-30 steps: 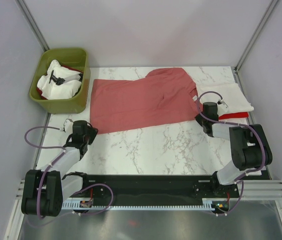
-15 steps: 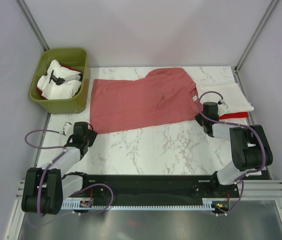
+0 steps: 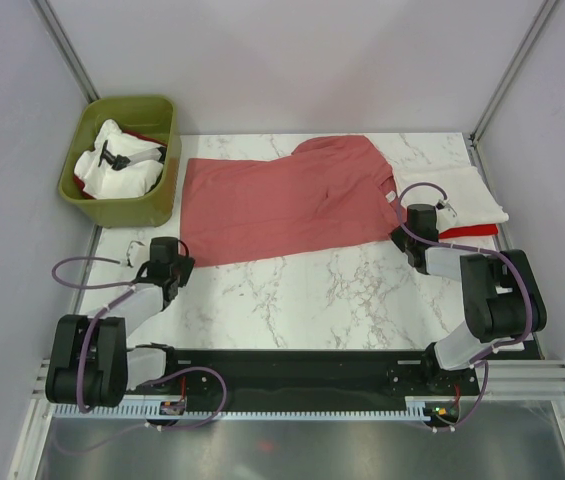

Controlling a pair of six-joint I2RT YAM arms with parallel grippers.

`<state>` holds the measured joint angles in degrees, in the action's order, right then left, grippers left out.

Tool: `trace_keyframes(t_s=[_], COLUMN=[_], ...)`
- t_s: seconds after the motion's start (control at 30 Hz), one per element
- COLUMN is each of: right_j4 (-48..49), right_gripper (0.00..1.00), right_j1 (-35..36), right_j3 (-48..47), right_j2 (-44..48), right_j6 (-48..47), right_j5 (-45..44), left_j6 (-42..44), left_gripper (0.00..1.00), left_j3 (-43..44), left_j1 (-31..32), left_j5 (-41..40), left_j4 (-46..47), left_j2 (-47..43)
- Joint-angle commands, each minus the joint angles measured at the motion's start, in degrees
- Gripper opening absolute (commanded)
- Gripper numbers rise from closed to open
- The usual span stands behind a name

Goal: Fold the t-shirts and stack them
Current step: Fold the tshirt

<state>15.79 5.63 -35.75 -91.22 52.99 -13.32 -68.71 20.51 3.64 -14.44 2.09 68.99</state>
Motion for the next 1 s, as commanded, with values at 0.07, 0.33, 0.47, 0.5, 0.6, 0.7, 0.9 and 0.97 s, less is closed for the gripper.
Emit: trace_keyframes(t_s=[0.07,0.33,0.47,0.5,0.6,0.7,0.9,0.97], right_j4=[0.2,1.87,2.14,2.05,1.79,1.61,-2.52,-4.36], right_gripper=[0.0,0.0,0.0,0.0,0.0,0.0,0.0,0.0], right_j1=[0.0,0.0,-0.09,0.0,0.08,0.78,1.31,1.49], right_j3=[0.15,2.61,4.28,4.89,6.12,7.79,14.03,16.92], right_j2=[1.75,4.81,7.98,8.6,10.71,12.82,21.76,27.2], right_j6=[1.23,2.29,2.55,2.82,3.61,5.1,10.81,13.17], right_j5=[0.75,1.19,0.58,0.49,1.36,0.41,-3.11,-3.64], left_j6=[-1.87,-0.82,0.24,0.24,-0.72,-1.95,-4.77,-5.73], left_gripper=[0.39,0.14,0.02,0.02,0.02,0.02,0.02,0.02], left_j3=[1.72,2.78,2.25,1.82,1.46,1.46,1.11,1.2], left_j1=[0.05,0.05,-0.04,-0.12,-0.21,-0.65,-2.49,-2.93], left_j5=[-3.14,-2.44,-1.56,-1.73,-4.27,-7.43,-9.03,-9.21], left_j4=[-2.35,0.28,1.34,1.34,-1.28,-5.59,-9.99,-11.48], left_j2=[4.31,8.17,7.74,6.26,1.7,-1.75,-6.06,-6.5])
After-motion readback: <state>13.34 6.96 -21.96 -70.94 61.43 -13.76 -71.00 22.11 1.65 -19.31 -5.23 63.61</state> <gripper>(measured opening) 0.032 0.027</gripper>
